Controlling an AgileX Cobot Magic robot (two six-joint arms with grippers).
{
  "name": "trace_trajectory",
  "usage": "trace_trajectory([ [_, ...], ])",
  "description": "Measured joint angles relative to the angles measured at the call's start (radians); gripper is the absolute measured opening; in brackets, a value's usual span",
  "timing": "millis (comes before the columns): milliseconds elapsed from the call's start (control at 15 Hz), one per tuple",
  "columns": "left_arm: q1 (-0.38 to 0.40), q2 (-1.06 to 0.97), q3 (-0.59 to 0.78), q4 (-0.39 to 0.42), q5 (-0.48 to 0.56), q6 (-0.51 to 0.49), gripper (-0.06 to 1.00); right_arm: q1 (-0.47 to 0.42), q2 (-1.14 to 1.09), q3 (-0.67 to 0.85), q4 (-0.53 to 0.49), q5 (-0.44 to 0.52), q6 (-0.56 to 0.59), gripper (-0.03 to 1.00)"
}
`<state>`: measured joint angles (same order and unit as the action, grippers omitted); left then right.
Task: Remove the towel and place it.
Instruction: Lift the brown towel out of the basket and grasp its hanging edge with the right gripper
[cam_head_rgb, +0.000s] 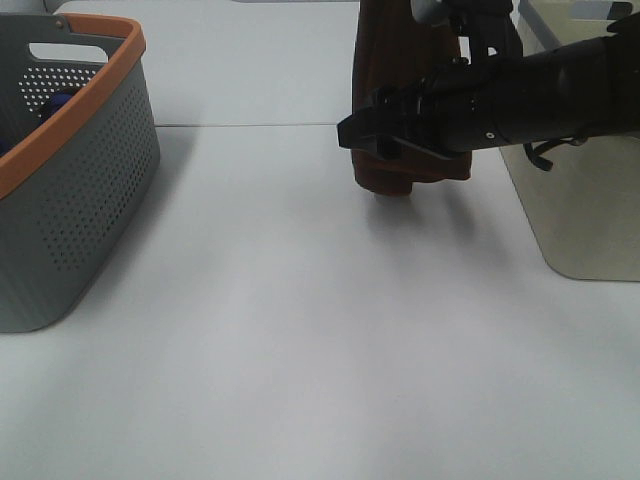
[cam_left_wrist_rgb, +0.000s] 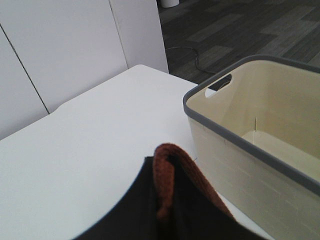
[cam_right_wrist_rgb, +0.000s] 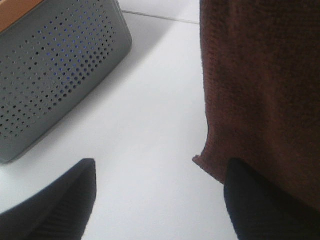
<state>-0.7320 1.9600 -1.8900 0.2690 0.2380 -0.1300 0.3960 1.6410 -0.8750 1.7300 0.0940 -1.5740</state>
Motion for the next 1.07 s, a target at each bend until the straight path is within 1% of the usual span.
trace_trajectory([
  [200,0.002,0.000,0.000,0.000,-0.033,-0.050,0.01,0.000,0.010,-0.029,0.000,-0.020,0.011,0.72],
  [533,0.002,0.000,0.000,0.001,-0.049,-0.053,0.01,0.000,0.028,-0.100,0.000,-0.024,0.052,0.72],
  [667,0.002,0.000,0.000,0.001,-0.052,-0.053,0.01,0.000,0.058,-0.124,0.000,-0.049,0.076,0.72],
  [733,0.002,0.000,0.000,0.001,-0.052,-0.053,0.01,0.000,0.078,-0.124,0.000,-0.077,0.087,0.72],
  [867,0.002,0.000,0.000,0.012,-0.053,-0.053,0.01,0.000,0.114,-0.133,0.000,-0.122,0.125,0.72],
  [1067,0.002,0.000,0.000,0.027,-0.053,-0.053,0.01,0.000,0.151,-0.151,0.000,-0.155,0.230,0.72],
])
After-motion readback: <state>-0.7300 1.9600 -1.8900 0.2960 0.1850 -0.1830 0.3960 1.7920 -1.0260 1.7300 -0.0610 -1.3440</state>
